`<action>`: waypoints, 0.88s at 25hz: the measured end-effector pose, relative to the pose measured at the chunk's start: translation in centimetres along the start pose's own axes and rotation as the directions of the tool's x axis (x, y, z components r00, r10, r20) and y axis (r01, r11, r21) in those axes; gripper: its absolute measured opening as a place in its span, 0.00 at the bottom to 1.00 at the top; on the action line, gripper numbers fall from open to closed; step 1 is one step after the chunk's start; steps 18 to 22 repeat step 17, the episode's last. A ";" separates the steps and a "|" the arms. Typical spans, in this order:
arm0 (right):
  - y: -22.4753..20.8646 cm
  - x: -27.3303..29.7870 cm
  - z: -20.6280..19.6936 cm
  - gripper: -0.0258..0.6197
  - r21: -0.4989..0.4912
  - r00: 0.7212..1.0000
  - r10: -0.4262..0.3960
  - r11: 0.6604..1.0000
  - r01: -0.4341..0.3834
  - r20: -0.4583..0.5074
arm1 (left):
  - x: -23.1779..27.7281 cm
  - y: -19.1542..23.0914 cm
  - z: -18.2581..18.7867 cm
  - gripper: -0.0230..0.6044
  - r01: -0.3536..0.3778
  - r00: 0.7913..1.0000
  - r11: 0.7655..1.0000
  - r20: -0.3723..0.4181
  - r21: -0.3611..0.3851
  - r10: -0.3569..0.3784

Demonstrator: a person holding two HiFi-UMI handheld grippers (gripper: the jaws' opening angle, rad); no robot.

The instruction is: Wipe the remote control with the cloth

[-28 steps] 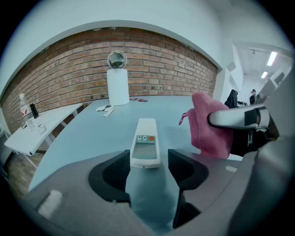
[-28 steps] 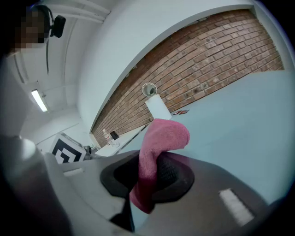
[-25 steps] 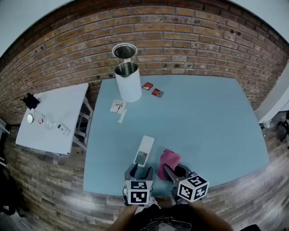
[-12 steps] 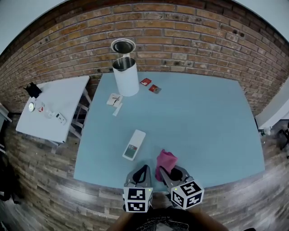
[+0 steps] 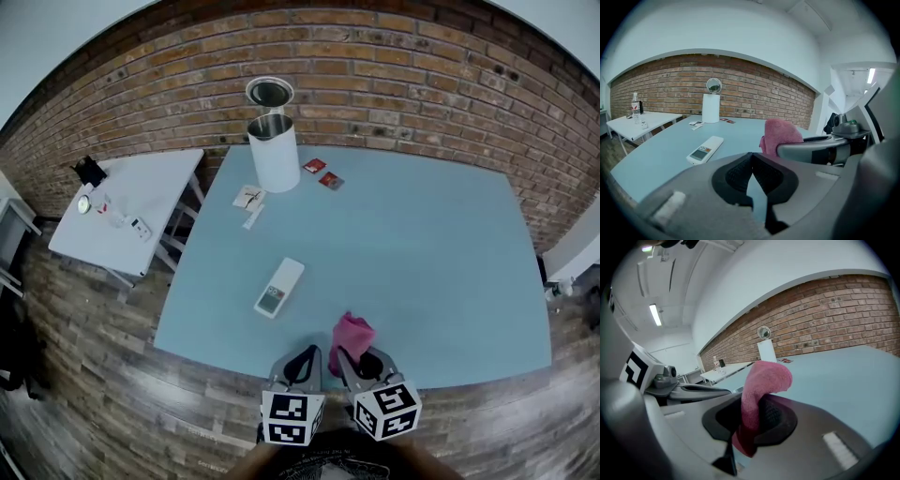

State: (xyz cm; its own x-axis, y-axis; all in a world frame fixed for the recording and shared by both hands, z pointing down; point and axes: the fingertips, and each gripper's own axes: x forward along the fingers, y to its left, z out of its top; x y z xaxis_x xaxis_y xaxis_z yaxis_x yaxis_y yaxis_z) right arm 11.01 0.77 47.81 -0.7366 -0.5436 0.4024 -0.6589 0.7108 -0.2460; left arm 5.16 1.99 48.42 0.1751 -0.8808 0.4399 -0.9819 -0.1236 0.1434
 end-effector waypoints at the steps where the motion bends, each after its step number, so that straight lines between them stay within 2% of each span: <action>1: 0.0 -0.2 0.0 0.14 -0.002 1.000 0.002 1.000 -0.002 0.001 | -0.1 -0.3 0.0 0.04 0.001 1.000 1.000 -0.001 -0.003 -0.001; 7: 0.1 -1.2 -0.4 0.14 0.000 1.000 0.021 1.000 -0.021 0.002 | -0.6 -1.6 0.1 0.04 -0.007 1.000 1.000 0.005 -0.010 0.007; 22: 0.5 -1.8 -0.9 0.14 0.007 1.000 0.026 1.000 -0.026 0.001 | -1.4 -1.6 -0.4 0.04 -0.019 1.000 1.000 0.008 -0.012 0.019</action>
